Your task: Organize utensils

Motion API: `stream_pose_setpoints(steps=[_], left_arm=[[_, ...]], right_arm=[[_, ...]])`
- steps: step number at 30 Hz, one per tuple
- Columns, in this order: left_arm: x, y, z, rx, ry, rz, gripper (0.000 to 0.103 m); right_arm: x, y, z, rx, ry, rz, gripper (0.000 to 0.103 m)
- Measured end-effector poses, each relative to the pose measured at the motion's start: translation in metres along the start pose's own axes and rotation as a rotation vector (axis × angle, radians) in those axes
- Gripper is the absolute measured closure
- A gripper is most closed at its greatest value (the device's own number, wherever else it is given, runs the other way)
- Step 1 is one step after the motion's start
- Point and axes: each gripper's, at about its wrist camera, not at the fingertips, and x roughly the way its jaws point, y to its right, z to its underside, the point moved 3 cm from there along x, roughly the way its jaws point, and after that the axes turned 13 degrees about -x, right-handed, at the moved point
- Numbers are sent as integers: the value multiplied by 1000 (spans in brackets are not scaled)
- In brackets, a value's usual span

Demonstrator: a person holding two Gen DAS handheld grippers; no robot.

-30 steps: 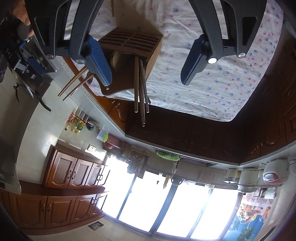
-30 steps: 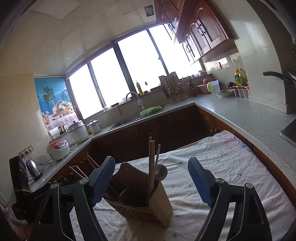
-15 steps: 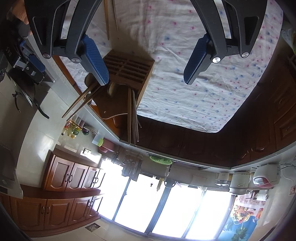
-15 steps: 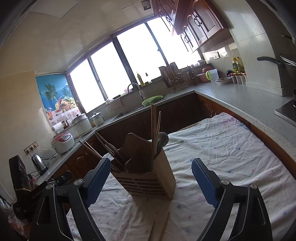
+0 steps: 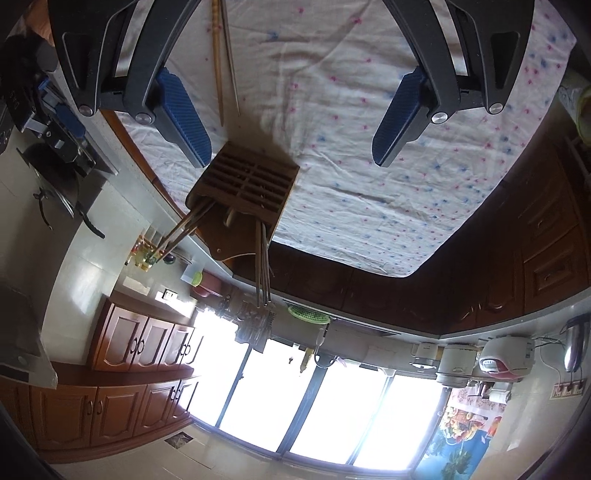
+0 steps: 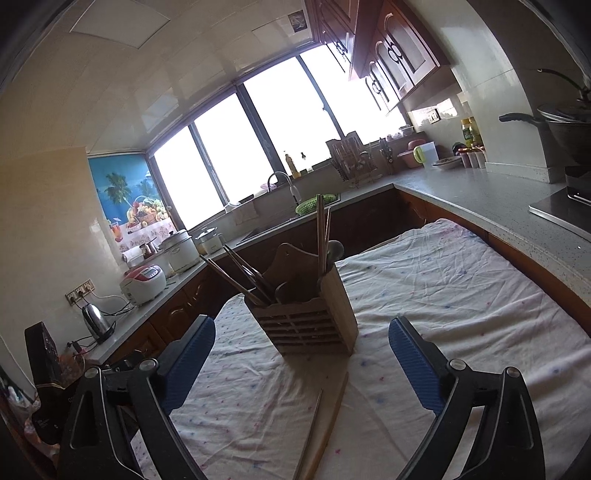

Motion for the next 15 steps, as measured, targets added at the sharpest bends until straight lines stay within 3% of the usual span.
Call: stream_pose_setpoints(steps=[7, 10, 15], left_arm=[[-34, 3, 24, 63, 38, 5, 12], [-47, 3, 34, 90, 82, -3, 2], [-60, -5, 54, 103, 147, -22, 1]], right_arm=[[-32, -8, 22, -51, 38, 33, 5], [-53, -17, 21, -96, 103, 54, 0], [-84, -31, 26, -221, 235, 132, 0]])
